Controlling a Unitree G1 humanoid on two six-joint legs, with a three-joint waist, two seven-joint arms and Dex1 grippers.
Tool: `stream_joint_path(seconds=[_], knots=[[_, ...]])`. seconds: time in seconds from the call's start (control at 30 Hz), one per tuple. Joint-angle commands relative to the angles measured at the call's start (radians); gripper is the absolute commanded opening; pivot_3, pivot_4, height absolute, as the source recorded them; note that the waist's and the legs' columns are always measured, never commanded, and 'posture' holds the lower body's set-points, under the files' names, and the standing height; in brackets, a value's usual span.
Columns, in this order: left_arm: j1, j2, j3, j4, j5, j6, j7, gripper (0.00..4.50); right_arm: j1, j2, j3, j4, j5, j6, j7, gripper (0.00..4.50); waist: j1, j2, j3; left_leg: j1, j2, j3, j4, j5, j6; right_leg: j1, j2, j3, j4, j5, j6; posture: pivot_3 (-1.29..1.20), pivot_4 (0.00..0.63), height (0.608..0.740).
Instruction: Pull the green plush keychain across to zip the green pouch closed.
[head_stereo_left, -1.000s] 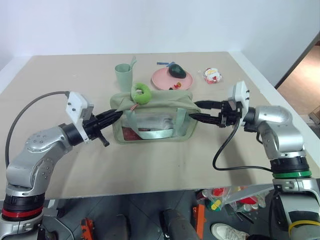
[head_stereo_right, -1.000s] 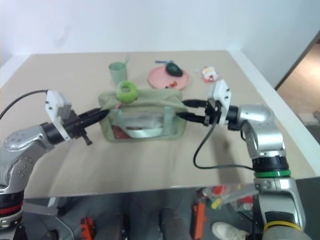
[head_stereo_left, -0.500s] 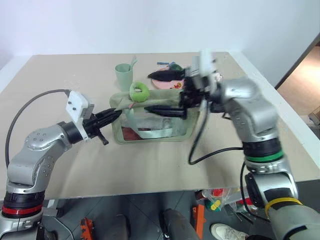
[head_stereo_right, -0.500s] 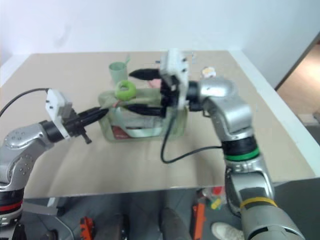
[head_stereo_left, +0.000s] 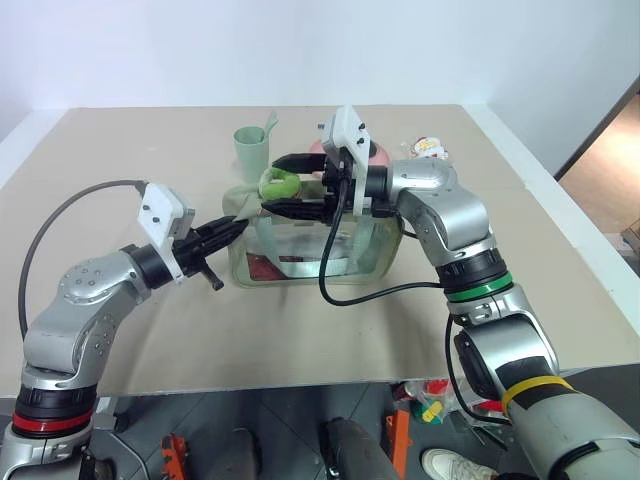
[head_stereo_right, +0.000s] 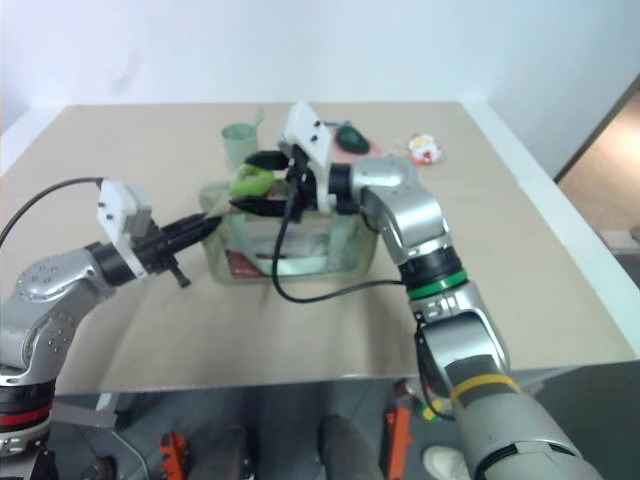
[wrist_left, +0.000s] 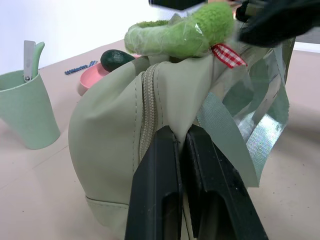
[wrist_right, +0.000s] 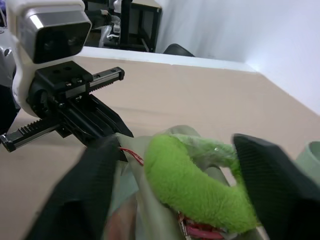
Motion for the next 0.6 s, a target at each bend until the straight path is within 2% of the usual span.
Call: stream_joint_path(seconds=[0.03,0.23,0.27,0.47,0.6], knots=[[0.01,-0.002,-0.018,-0.022,0.009,0.002,0.007,0.0,-0.029,0.011,-0.02,-0.004,0.001,0.0,0.006,2.21,0.0,0.0,0.0,0.0,0.0,0.0,0.0,0.0,0.0,0.0,0.0,0.0,0.0,0.0,0.0,0.0,0.15,0.74],[0.005,-0.006,-0.027,-0.016,0.014,0.0,0.013,0.0,-0.029,0.013,-0.012,0.015,-0.027,-0.027,0.02,0.19,0.0,0.0,0.0,0.0,0.0,-0.001,0.0,0.0,0.0,0.0,0.0,-0.001,0.0,0.0,0.0,0.0,0.15,0.74],[0.003,-0.006,-0.029,-0.014,0.015,-0.001,0.013,0.0,-0.027,0.011,-0.01,0.017,-0.034,-0.036,0.023,0.04,0.0,0.0,0.0,0.0,0.0,-0.001,0.0,0.0,0.0,0.0,0.0,-0.001,0.0,0.0,0.0,0.0,0.15,0.74],[-0.015,-0.007,-0.032,0.002,0.019,-0.001,0.017,0.0,-0.015,0.007,-0.022,0.01,-0.064,-0.138,0.033,0.04,0.0,0.0,0.0,0.0,0.0,-0.001,0.0,0.0,0.0,0.0,0.0,-0.001,0.0,0.0,0.0,0.0,0.15,0.74],[-0.031,-0.008,-0.034,0.01,0.025,0.002,0.02,0.0,-0.036,-0.005,-0.087,0.005,-0.058,-0.221,-0.009,0.04,0.001,0.0,0.0,0.0,0.0,-0.001,0.0,0.0,0.0,0.0,0.0,-0.001,0.0,0.0,0.0,0.0,0.15,0.74]])
